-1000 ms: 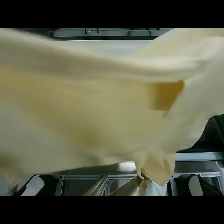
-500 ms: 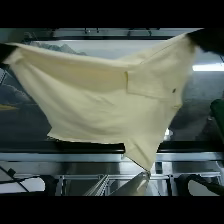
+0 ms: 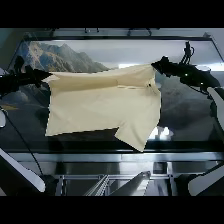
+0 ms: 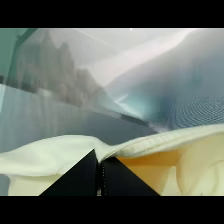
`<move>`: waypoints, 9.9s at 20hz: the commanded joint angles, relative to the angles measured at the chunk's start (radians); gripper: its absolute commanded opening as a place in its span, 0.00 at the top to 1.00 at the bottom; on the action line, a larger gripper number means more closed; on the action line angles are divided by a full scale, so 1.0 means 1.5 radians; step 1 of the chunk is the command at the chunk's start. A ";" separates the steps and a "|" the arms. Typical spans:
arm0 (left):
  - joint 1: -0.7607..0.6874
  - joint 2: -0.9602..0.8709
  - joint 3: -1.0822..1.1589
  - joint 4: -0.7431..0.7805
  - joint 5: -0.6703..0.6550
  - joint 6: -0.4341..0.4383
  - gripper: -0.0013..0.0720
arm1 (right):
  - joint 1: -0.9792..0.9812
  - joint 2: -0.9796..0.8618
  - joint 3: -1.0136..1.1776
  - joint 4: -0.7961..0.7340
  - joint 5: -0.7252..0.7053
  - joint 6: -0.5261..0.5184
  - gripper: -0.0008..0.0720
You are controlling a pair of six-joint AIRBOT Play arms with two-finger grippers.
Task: Fold the shirts.
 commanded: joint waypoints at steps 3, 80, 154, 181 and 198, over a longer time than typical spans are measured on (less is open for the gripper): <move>-0.005 -0.065 0.093 0.047 -0.006 -0.042 0.96 | -0.055 -0.043 0.031 0.009 0.150 -0.008 0.97; 0.031 0.337 -0.286 0.432 -0.006 -0.018 0.95 | -0.021 0.223 -0.263 -0.167 0.205 0.125 0.96; -0.174 0.458 -0.290 0.330 0.115 -0.016 0.97 | 0.571 -0.222 0.426 -0.230 -0.174 0.247 0.96; -0.114 0.458 -0.292 0.194 0.096 0.023 0.97 | 0.355 -0.162 0.329 -0.557 0.232 0.606 0.02; -0.120 0.458 -0.292 0.194 0.068 0.023 0.97 | 0.289 -0.182 0.330 -0.023 0.232 0.326 0.97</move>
